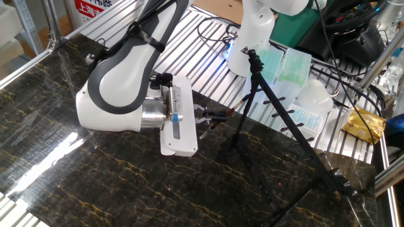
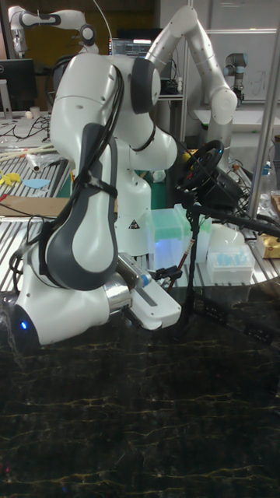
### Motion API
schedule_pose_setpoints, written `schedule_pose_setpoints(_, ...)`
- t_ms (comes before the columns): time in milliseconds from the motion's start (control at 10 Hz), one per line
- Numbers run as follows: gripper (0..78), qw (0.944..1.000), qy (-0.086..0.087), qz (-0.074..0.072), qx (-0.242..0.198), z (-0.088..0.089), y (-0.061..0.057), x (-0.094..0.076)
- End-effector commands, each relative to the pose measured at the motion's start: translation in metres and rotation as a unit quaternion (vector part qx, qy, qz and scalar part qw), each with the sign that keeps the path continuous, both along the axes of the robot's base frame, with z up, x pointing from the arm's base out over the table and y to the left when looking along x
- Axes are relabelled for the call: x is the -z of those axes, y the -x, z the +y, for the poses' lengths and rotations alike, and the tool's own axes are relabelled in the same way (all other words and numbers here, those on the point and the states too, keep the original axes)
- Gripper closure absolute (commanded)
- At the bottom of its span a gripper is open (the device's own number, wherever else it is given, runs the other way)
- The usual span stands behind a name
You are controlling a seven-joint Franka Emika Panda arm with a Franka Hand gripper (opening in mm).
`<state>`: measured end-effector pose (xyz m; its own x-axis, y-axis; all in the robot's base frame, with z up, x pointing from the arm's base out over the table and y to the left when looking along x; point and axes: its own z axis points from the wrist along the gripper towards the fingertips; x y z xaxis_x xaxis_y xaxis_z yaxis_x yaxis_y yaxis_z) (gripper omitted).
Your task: Place the brush on the pen rack
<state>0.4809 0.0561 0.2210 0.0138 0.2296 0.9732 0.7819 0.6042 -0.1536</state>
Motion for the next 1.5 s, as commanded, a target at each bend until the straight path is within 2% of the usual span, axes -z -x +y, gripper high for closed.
schedule_pose_setpoints(100,75.5,0.9999,0.003,0.009,0.003,-0.0005,0.0003,-0.001)
schedule_pose_setpoints(500,75.5,1.0,0.002,0.001,0.001,-0.0005,0.0003,-0.001)
schedule_pose_setpoints(1200,75.5,0.9998,0.001,0.015,0.016,-0.0004,-0.0002,-0.0032)
schedule_pose_setpoints(1500,75.5,0.9996,0.0,0.017,0.021,0.0033,0.0037,-0.0066)
